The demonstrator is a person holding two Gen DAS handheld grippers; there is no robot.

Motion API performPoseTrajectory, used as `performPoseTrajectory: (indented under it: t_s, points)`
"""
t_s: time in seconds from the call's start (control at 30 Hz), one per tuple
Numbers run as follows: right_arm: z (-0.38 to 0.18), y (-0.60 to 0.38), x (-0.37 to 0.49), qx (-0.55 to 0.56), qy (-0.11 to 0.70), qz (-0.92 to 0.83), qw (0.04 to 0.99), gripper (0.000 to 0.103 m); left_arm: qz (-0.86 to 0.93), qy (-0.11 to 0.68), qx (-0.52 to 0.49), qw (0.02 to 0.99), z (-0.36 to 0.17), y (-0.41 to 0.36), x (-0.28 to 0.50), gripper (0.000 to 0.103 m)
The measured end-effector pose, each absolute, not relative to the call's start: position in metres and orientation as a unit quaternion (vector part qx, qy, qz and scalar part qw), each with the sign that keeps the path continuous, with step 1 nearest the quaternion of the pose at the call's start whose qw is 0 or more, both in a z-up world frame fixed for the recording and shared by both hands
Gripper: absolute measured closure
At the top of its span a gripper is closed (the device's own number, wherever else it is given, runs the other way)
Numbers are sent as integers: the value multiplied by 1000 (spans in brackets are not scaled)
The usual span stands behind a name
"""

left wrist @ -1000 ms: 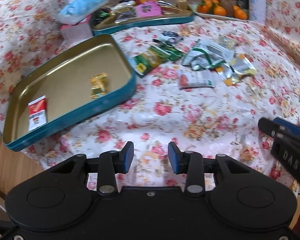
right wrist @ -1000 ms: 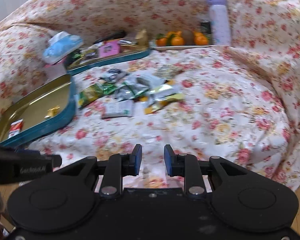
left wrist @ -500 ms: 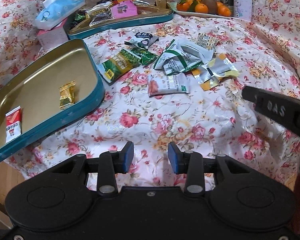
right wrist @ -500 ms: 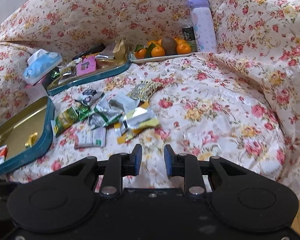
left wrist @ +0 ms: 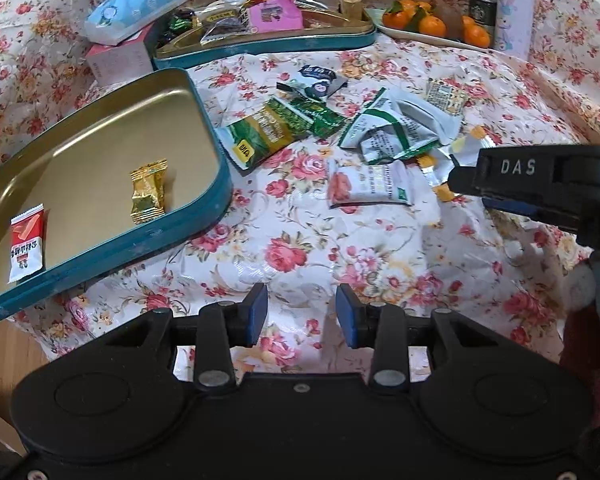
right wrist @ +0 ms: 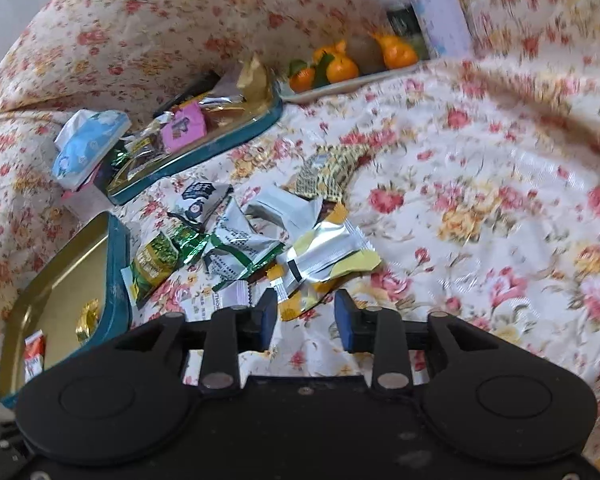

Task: Organize snacks
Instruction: 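Move both tools back toward the remaining snack packets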

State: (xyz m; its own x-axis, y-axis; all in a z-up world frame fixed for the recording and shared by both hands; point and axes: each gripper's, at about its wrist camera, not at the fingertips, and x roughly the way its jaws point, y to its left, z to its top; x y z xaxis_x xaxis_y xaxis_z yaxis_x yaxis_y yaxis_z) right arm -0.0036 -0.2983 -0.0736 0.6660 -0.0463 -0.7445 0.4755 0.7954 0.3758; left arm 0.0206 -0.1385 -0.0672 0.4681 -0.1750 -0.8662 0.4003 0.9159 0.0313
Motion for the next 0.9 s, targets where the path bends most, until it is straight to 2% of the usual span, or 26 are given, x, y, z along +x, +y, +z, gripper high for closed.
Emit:
performPoseTrajectory:
  t_s: [0.13,0.27,0.57,0.9]
  points:
    - [-76,-305,5,286,377,-171,864,67,-172,494,105,846,-69,-133,23,56]
    - [-76,-311,20,281,374,-176,866,60,-174,495,103,845,-70,-130,22,56]
    - [-76,-307,44,226,373,-188,880,54,-173,493,92,848,-69,-122,22,56]
    - [-76,-293,41,148,363,-213,895,57,-176,486,88,851,-64,-120,23,56]
